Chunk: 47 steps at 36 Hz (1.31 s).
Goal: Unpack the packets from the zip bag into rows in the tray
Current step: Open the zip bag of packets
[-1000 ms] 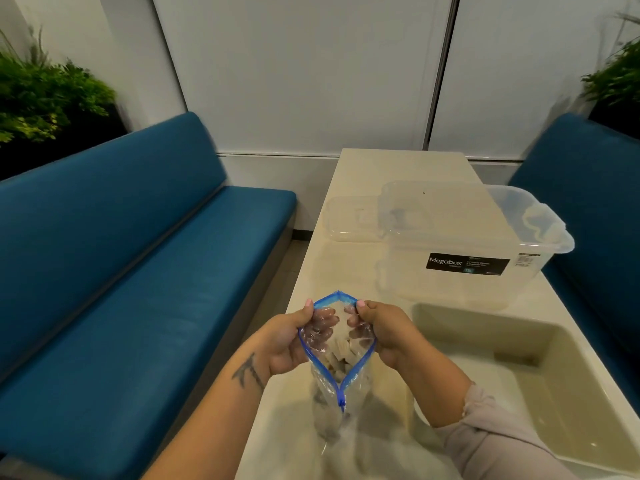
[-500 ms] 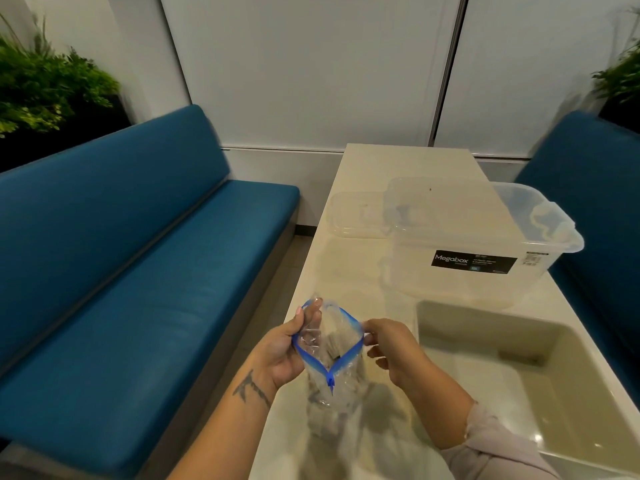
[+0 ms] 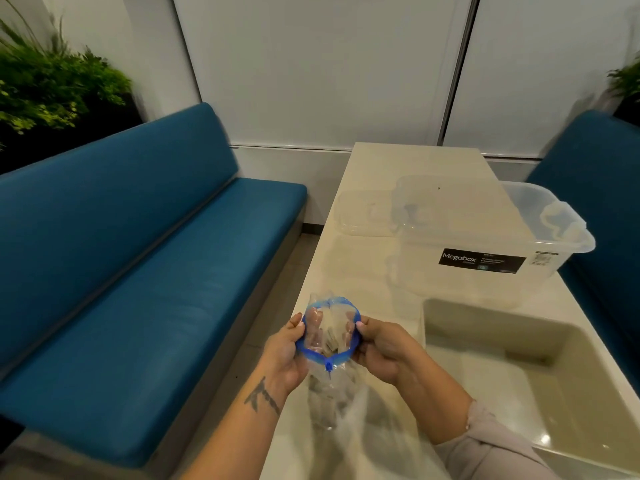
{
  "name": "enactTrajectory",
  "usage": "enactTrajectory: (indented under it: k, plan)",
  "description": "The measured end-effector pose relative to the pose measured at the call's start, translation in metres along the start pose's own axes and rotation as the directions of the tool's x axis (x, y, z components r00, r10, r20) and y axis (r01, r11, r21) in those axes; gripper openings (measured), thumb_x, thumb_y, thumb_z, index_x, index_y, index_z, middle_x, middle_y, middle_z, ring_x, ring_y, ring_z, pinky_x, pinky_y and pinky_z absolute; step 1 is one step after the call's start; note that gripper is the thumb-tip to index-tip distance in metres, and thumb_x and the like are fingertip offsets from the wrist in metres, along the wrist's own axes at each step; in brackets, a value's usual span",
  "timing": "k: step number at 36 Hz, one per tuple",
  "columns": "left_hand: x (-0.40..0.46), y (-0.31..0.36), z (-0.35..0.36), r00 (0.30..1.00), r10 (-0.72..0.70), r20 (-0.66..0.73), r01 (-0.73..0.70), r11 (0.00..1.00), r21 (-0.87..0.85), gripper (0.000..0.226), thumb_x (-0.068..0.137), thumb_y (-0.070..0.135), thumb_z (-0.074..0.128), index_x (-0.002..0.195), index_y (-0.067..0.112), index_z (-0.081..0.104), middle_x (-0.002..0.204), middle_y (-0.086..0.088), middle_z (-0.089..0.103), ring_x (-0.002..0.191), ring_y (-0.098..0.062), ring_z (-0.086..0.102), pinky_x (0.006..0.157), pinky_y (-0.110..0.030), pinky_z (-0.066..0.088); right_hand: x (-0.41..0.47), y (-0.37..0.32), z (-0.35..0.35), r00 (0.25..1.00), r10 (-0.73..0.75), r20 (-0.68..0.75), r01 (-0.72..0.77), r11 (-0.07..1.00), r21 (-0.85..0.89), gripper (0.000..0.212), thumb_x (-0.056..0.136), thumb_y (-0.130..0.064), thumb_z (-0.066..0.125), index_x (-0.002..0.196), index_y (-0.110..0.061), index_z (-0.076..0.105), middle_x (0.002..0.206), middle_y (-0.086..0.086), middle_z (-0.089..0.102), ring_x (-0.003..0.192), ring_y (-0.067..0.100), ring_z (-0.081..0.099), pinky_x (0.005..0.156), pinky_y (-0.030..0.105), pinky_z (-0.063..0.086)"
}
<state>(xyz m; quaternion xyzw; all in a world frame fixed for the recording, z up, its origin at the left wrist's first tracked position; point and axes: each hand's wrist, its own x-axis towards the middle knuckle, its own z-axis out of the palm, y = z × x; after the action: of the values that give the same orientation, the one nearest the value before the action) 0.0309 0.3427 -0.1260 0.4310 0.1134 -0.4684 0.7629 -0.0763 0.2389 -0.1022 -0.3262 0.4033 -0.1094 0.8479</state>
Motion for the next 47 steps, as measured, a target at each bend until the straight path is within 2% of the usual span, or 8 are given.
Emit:
enactTrajectory:
  k: [5, 8, 11, 16, 21, 30, 38, 47]
  plan:
    - [-0.012, 0.005, 0.006, 0.988, 0.124, -0.095, -0.082, 0.928, 0.363, 0.033, 0.094, -0.002, 0.044, 0.126, 0.009, 0.044, 0.115, -0.008, 0.057, 0.097, -0.019, 0.058, 0.079, -0.034, 0.052, 0.002, -0.002, 0.000, 0.999, -0.028, 0.032, 0.026, 0.998, 0.060, 0.032, 0.101, -0.002, 0.028, 0.104, -0.001, 0.059, 0.072, 0.008, 0.059, 0.064, 0.019, 0.053, 0.059, 0.030, 0.049]
    - [-0.015, 0.013, 0.012, 0.910, 0.415, -0.004, -0.283, 0.627, 0.726, 0.044, 0.088, -0.006, 0.048, 0.125, 0.019, 0.046, 0.135, 0.001, 0.045, 0.119, -0.013, 0.046, 0.087, -0.028, 0.043, 0.002, -0.007, 0.002, 0.997, -0.078, -0.007, 0.076, 0.987, -0.139, 0.031, 0.102, -0.003, 0.030, 0.103, -0.002, 0.061, 0.074, 0.008, 0.060, 0.062, 0.016, 0.053, 0.053, 0.025, 0.049]
    - [-0.021, 0.030, 0.025, 0.757, 0.558, 0.340, -0.555, 0.275, 0.785, 0.050, 0.082, -0.003, 0.054, 0.112, 0.037, 0.051, 0.131, 0.013, 0.048, 0.122, -0.003, 0.044, 0.095, -0.023, 0.039, 0.003, -0.013, 0.006, 0.991, -0.132, 0.009, 0.128, 0.935, -0.330, 0.030, 0.101, -0.005, 0.034, 0.102, -0.002, 0.064, 0.093, 0.015, 0.063, 0.082, 0.025, 0.055, 0.074, 0.031, 0.052]
    - [-0.012, 0.046, 0.045, 0.807, 0.129, 0.576, -0.514, -0.327, 0.793, 0.053, 0.074, 0.015, 0.062, 0.116, 0.045, 0.048, 0.125, 0.023, 0.052, 0.117, -0.007, 0.046, 0.101, -0.028, 0.041, 0.000, -0.021, 0.008, 0.974, -0.218, 0.060, 0.220, 0.845, -0.488, 0.014, 0.098, -0.007, 0.046, 0.104, -0.011, 0.058, 0.074, 0.008, 0.063, 0.061, 0.019, 0.056, 0.060, 0.025, 0.049]
    - [-0.006, 0.046, 0.054, 0.801, 0.078, 0.593, -0.413, -0.646, 0.642, 0.031, 0.083, 0.035, 0.062, 0.113, 0.041, 0.056, 0.112, 0.015, 0.063, 0.098, -0.009, 0.057, 0.084, -0.028, 0.051, -0.005, -0.028, 0.004, 0.967, -0.248, 0.066, 0.238, 0.771, -0.591, 0.015, 0.097, -0.019, 0.052, 0.107, -0.011, 0.058, 0.088, 0.007, 0.067, 0.071, 0.019, 0.062, 0.063, 0.026, 0.048]
    - [-0.019, 0.044, 0.044, 0.871, 0.328, 0.365, -0.058, -0.671, 0.740, 0.024, 0.089, 0.027, 0.043, 0.101, 0.022, 0.062, 0.095, 0.000, 0.065, 0.081, -0.020, 0.058, 0.063, -0.027, 0.044, -0.017, -0.057, -0.012, 0.884, -0.467, 0.020, 0.374, 0.682, -0.629, 0.022, 0.098, -0.030, 0.048, 0.103, -0.014, 0.062, 0.093, 0.002, 0.066, 0.077, 0.013, 0.054, 0.062, 0.022, 0.037]
    - [-0.031, 0.029, 0.043, 0.966, 0.256, 0.024, 0.121, -0.536, 0.835, 0.018, 0.088, 0.020, 0.038, 0.086, 0.011, 0.053, 0.074, -0.004, 0.057, 0.060, -0.018, 0.058, 0.058, -0.025, 0.048, -0.021, -0.046, -0.006, 0.764, -0.644, -0.038, 0.462, 0.586, -0.666, 0.014, 0.093, -0.029, 0.057, 0.101, -0.018, 0.055, 0.096, -0.007, 0.058, 0.089, 0.010, 0.053, 0.072, 0.024, 0.038]
    - [-0.031, 0.035, 0.059, 0.968, 0.132, 0.212, -0.121, -0.493, 0.861, 0.069, 0.085, 0.064, 0.043, 0.138, 0.022, 0.037, 0.139, -0.002, 0.045, 0.119, -0.021, 0.050, 0.090, -0.032, 0.044, -0.014, -0.007, -0.005, 0.832, -0.549, -0.074, 0.294, 0.550, -0.782, 0.025, 0.083, -0.017, 0.065, 0.104, -0.017, 0.052, 0.094, -0.004, 0.055, 0.083, 0.012, 0.054, 0.060, 0.015, 0.038]
